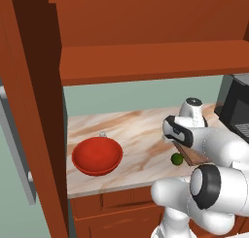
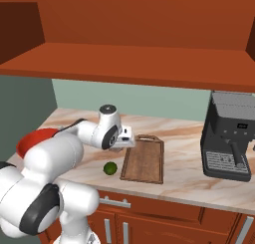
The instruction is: Open the cabinet. Place the bowl and condiment on the counter. Then place the lime and garlic on the cutting board.
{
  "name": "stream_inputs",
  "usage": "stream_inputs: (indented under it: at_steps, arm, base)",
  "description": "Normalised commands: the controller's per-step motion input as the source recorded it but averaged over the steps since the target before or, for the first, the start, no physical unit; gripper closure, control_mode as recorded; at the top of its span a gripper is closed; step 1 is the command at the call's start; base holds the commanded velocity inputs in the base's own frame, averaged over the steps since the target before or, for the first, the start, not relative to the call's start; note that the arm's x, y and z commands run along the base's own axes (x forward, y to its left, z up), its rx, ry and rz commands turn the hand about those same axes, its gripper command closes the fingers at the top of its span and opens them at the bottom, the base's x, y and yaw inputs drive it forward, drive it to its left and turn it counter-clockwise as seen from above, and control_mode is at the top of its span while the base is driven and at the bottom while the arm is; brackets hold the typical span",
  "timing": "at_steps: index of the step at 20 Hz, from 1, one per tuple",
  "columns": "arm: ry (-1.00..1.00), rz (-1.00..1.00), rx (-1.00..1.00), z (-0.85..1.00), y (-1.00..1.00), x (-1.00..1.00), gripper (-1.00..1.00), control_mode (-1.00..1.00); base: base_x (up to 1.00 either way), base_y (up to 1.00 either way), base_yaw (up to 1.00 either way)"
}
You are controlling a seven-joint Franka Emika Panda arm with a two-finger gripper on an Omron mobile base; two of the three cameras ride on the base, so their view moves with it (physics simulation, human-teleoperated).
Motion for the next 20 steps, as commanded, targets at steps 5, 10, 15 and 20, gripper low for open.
stream_inputs:
  at_steps: [5,10,15,20]
  arm:
    - [-0.01,-0.07,0.0,0.0,-0.47,0.0,1.0,-1.0]
    - [-0.01,-0.06,0.0,0.0,-0.43,0.0,1.0,-1.0]
    - [-0.04,-0.05,0.0,0.0,-0.24,0.06,1.0,-1.0]
    - [-0.07,-0.01,0.0,0.0,-0.12,0.17,1.0,-1.0]
  base:
    - [0.0,0.0,0.0]
    - [0.0,0.0,0.0]
    - [0.0,0.0,0.0]
    - [0.0,0.0,0.0]
